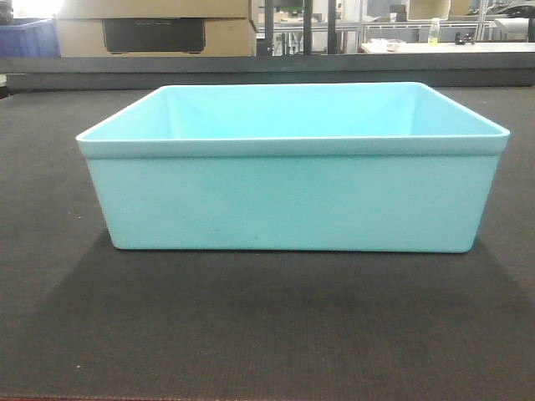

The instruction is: Fetch blue bin and place on conveyor start

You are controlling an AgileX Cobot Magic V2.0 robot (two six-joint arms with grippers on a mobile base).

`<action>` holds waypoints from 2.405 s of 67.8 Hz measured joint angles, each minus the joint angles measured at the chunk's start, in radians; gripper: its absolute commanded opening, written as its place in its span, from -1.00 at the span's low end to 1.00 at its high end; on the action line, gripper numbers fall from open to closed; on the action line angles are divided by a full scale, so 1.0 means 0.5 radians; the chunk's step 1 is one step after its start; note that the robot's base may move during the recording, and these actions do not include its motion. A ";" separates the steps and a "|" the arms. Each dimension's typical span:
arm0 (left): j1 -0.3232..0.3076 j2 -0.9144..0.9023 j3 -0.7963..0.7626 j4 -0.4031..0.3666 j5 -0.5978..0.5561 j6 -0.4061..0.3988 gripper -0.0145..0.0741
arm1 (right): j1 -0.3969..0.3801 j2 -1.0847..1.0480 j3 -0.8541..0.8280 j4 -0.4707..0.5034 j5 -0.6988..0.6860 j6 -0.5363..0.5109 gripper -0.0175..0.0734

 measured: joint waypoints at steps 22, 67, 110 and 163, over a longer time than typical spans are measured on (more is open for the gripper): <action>0.000 -0.009 0.003 0.000 -0.004 0.000 -0.92 | 0.000 0.000 0.000 0.000 -0.012 0.000 -0.97; 0.340 -0.225 0.594 -0.287 -0.335 0.314 -0.92 | 0.000 0.000 0.000 0.000 -0.024 0.000 -0.97; 0.340 -0.225 0.789 -0.303 -0.582 0.323 -0.92 | 0.000 -0.001 0.000 0.000 -0.032 0.000 -0.97; 0.340 -0.225 0.789 -0.303 -0.594 0.329 -0.92 | -0.222 -0.221 0.433 0.206 -0.162 -0.174 -0.97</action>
